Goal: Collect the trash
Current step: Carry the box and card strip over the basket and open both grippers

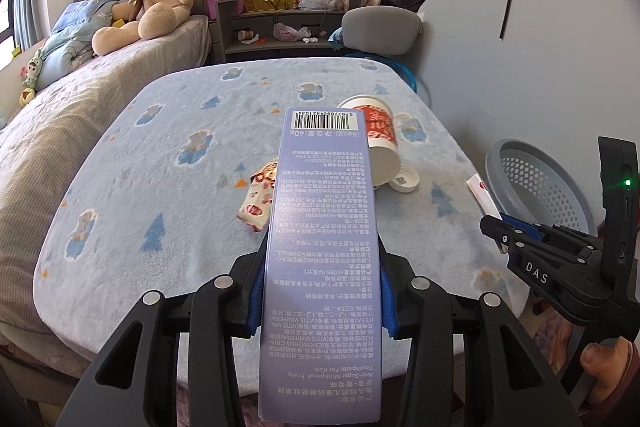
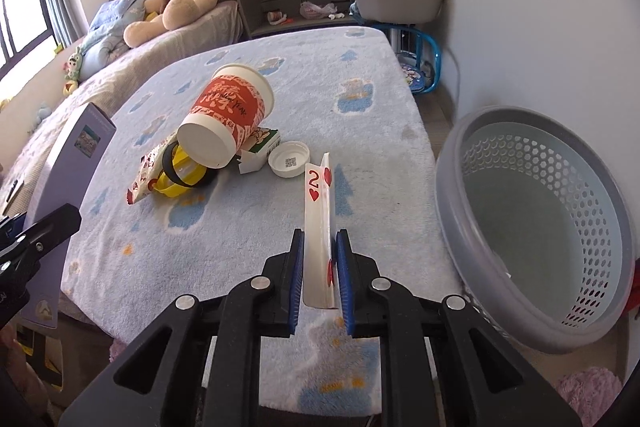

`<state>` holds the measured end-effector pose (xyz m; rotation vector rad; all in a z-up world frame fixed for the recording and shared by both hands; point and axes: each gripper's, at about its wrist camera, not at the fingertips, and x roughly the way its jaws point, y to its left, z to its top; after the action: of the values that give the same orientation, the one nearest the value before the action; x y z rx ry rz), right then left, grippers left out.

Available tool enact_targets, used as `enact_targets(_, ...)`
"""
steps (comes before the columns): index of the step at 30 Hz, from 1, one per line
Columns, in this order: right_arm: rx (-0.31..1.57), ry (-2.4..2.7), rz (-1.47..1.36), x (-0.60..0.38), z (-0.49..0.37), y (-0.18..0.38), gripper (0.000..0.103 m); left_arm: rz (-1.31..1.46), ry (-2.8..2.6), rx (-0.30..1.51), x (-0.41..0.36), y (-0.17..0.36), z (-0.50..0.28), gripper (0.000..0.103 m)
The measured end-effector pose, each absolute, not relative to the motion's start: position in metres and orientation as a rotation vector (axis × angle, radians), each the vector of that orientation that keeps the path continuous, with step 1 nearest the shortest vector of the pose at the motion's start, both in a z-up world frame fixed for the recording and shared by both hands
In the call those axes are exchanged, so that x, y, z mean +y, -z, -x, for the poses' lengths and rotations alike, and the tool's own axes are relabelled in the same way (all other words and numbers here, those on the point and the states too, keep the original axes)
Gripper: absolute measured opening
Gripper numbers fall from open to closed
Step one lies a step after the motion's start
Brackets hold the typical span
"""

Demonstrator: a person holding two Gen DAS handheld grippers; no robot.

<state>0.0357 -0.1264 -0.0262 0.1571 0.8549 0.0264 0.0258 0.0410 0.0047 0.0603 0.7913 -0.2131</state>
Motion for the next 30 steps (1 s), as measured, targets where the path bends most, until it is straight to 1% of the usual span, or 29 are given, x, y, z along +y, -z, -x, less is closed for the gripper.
enact_targets(14, 0.760, 0.110, -0.285, -0.223, 0.002, 0.005, 0.016, -0.142, 0.423, 0.771, -0.068, -0.016, -0.033, 0.043)
enact_targets(23, 0.759, 0.218, -0.329, -0.294, 0.014, 0.017, 0.016, -0.192, 0.562, 0.798, -0.146, -0.003, -0.043, 0.043)
enact_targets(30, 0.754, 0.256, -0.371, -0.329, 0.014, 0.027, 0.016, -0.222, 0.635, 0.845, -0.198, 0.013, -0.058, 0.043)
